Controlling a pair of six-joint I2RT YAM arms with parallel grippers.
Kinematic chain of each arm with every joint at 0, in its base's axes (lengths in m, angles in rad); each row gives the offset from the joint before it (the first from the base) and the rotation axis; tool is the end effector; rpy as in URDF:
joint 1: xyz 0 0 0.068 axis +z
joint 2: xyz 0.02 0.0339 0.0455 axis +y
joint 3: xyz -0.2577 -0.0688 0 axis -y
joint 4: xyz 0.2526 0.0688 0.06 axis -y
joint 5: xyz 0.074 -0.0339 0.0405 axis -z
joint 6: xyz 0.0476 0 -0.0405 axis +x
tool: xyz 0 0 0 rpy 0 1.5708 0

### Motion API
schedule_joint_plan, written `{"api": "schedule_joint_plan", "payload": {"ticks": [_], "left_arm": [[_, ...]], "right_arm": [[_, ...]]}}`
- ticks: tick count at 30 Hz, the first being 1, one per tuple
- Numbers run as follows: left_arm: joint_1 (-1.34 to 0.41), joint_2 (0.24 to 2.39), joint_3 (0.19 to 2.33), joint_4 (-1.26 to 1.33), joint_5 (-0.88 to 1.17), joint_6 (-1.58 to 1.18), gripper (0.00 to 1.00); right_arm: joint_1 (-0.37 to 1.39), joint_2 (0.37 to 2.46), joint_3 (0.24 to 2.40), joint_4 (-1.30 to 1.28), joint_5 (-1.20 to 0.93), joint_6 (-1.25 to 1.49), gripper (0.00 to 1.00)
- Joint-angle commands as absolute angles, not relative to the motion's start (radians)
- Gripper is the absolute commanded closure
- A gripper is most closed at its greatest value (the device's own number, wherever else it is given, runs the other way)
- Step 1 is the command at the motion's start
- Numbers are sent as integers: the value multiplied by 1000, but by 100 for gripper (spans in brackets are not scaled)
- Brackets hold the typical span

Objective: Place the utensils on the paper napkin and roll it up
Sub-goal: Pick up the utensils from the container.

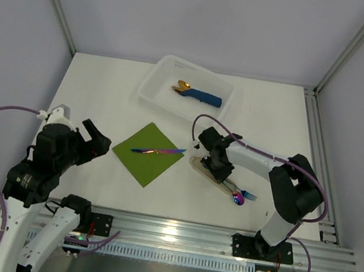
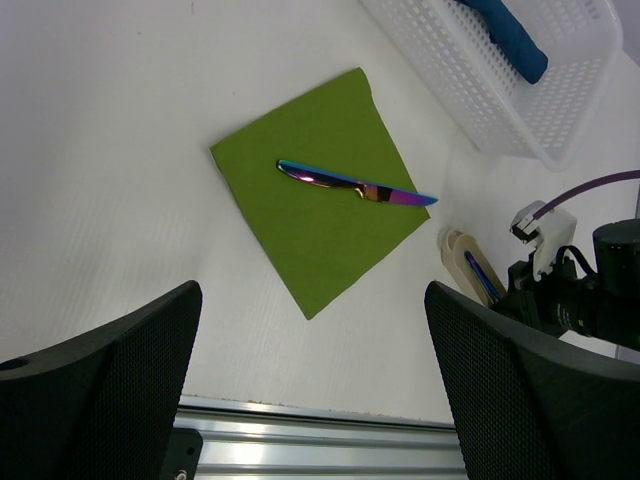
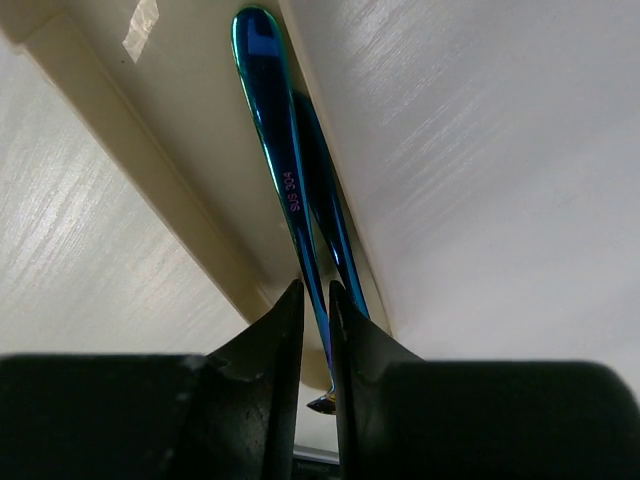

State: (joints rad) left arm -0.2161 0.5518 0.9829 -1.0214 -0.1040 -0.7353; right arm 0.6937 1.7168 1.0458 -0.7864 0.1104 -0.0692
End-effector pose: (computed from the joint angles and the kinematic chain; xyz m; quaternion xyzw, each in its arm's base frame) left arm 0.1044 -0.0179 0.3411 -0.2498 0.8452 -0.1746 0.4390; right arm 0.2389 0.1919 0.1379 -0.3682 0.9264 -0.0350 0.0708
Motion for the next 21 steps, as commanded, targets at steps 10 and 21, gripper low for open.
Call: {"api": "schedule_joint_plan", "payload": {"ticks": [10, 21], "left_arm": [[-218, 538, 999, -1006, -107, -718, 6], [-216, 535, 1000, -1005, -100, -727, 6]], "right_arm": [[699, 1655, 1089, -792, 147, -84, 94], [732, 1592, 1134, -844, 181, -120, 96]]}}
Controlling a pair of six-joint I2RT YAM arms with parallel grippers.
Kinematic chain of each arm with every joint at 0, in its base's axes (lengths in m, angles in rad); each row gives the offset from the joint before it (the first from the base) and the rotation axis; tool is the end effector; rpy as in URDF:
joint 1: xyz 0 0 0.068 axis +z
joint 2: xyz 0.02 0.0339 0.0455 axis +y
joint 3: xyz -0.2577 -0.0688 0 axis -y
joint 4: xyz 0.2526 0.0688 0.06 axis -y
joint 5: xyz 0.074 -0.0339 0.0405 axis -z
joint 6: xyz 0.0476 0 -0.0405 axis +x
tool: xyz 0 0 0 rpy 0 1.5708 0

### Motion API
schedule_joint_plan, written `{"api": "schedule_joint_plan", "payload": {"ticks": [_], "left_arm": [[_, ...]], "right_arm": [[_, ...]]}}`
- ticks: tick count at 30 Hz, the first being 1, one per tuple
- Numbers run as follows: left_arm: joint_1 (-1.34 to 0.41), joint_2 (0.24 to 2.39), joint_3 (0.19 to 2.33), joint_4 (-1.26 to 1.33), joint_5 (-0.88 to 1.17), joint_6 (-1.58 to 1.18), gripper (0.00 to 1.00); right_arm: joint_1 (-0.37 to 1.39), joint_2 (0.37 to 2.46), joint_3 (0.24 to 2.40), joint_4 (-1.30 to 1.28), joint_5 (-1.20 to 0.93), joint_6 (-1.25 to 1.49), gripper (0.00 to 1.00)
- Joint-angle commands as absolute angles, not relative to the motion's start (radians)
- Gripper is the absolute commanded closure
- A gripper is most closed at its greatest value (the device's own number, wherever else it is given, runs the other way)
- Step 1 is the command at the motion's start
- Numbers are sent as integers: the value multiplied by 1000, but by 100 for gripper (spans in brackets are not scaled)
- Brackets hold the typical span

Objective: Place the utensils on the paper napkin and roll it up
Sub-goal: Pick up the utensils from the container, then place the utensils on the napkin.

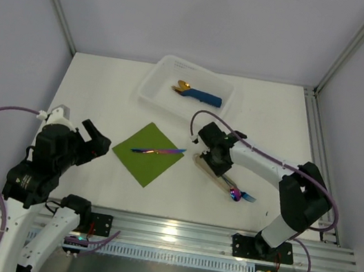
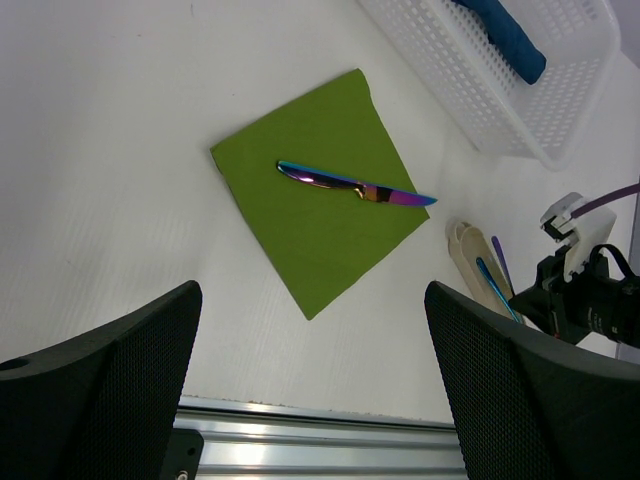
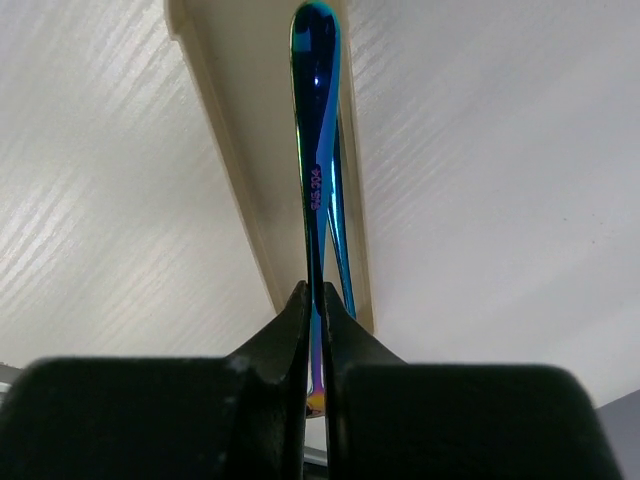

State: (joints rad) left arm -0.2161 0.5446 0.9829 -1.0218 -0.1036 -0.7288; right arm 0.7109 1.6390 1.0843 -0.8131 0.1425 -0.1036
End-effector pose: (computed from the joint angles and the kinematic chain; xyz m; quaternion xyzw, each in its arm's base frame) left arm 0.1027 -0.0175 0.3417 -0.2467 0.8445 -0.1747 0.4421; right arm 0.2380 0.1961 0.1699 -0.3864 0.9140 -0.0374 0.1176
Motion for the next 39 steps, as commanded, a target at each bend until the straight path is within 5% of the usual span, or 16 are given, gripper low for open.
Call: {"api": "schedule_joint_plan", "payload": {"ticks": [1, 9, 21, 39], "left_arm": [[-216, 535, 1002, -1005, -100, -729, 6], [-218, 528, 1017, -1014, -100, -735, 6], [-218, 469, 1100, -1072, -204, -739, 7], [-216, 465, 1091, -1074, -190, -736, 7]], "right_arm": [[739, 1591, 1156, -857, 183, -123, 96], [886, 1684, 1419, -914, 198, -248, 96], [1002, 2135, 2053, -1087, 130, -552, 96], [1089, 2232, 1971, -977, 158, -715, 96]]}}
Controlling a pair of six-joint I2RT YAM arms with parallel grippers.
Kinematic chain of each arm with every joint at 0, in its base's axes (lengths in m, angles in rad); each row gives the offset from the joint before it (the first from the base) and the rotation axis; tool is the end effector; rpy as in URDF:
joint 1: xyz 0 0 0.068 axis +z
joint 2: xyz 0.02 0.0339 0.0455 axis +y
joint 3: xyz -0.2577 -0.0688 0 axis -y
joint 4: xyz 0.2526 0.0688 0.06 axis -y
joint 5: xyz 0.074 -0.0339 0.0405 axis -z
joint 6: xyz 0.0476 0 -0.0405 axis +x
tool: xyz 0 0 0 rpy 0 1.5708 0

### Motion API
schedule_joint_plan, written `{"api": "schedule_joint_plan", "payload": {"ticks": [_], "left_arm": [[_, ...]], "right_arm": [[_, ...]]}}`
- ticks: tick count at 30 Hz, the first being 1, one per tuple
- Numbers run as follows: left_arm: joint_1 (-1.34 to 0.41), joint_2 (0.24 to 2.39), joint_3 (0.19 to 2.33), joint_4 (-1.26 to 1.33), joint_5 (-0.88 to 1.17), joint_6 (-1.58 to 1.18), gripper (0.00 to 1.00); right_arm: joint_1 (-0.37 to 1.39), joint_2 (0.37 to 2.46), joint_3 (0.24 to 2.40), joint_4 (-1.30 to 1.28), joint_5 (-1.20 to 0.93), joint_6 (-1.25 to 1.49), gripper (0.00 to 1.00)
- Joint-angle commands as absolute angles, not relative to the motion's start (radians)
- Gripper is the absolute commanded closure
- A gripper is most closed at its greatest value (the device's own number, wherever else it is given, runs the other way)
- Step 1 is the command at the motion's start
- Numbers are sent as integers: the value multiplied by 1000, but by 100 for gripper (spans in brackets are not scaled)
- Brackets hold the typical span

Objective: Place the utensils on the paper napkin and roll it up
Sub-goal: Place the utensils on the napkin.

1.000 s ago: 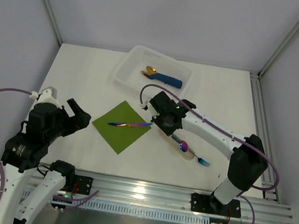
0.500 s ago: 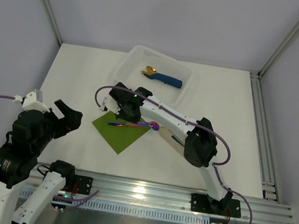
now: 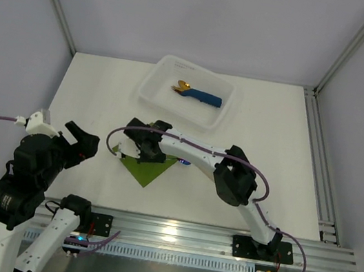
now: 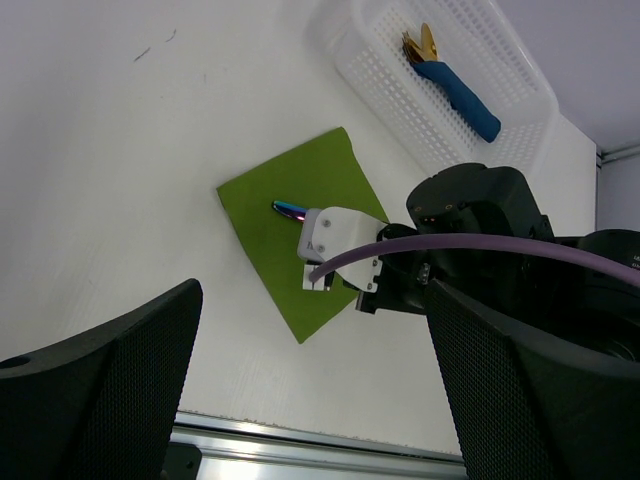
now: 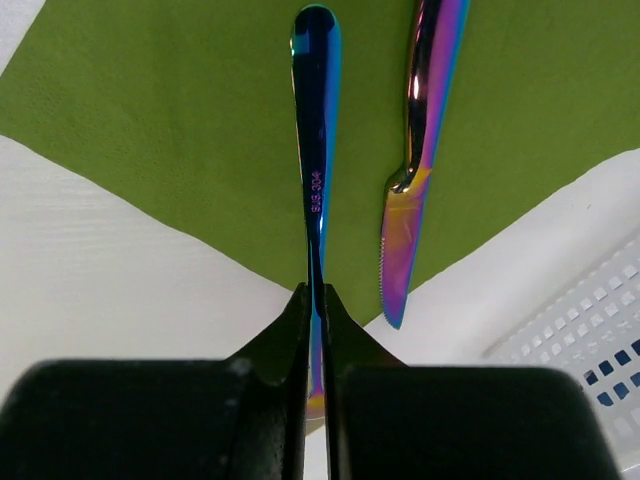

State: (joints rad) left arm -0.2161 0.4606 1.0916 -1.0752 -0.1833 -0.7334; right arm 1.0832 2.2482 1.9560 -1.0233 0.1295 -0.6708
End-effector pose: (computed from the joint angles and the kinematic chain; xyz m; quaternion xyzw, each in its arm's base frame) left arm 0.0671 -0.0058 0.3736 -0.2626 0.8014 -0.1742 0.5083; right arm 0.2262 0.4135 0.1817 -0.7557 0.6393 -0.0368 0.1375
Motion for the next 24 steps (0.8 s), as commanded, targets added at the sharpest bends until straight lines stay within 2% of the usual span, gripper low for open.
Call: {"api": "schedule_joint_plan", "payload": {"ticks": [1, 24], "left_arm": [[-218, 465, 1089, -1072, -189, -739, 7], [-218, 472, 1088, -1077, -196, -718, 7]], "right_arm": [[1091, 2238, 1974, -974, 163, -718, 96], [1094, 2391, 2125, -943, 207, -759, 96]]}}
